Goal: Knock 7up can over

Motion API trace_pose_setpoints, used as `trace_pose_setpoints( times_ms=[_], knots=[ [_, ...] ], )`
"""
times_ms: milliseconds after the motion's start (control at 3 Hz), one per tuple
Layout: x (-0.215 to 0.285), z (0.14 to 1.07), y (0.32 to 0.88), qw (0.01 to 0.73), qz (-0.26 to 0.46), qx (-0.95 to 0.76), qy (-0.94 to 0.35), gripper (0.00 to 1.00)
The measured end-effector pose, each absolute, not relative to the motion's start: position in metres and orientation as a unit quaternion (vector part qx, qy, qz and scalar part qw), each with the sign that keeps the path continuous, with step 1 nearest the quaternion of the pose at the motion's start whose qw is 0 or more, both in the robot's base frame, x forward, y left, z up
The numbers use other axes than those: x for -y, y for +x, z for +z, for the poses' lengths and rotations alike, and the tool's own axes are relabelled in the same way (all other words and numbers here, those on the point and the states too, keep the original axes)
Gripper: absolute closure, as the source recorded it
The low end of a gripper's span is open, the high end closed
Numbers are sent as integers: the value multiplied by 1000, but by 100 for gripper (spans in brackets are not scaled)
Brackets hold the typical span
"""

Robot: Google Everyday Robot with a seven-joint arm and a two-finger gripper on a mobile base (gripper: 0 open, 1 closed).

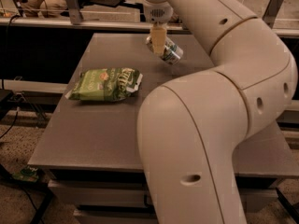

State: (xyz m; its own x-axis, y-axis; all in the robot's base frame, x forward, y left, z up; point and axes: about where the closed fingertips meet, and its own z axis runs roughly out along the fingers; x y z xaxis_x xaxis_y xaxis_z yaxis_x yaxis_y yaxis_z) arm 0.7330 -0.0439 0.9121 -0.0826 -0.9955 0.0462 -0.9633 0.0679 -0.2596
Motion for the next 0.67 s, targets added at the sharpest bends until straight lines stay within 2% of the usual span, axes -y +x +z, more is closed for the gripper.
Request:
trace_pose_setpoints(
  times_ms=[333, 667],
  knots=[
    [37, 894, 732, 56, -116, -701, -701, 0],
    [35, 892, 738, 64, -119, -700, -701, 0]
  ],
)
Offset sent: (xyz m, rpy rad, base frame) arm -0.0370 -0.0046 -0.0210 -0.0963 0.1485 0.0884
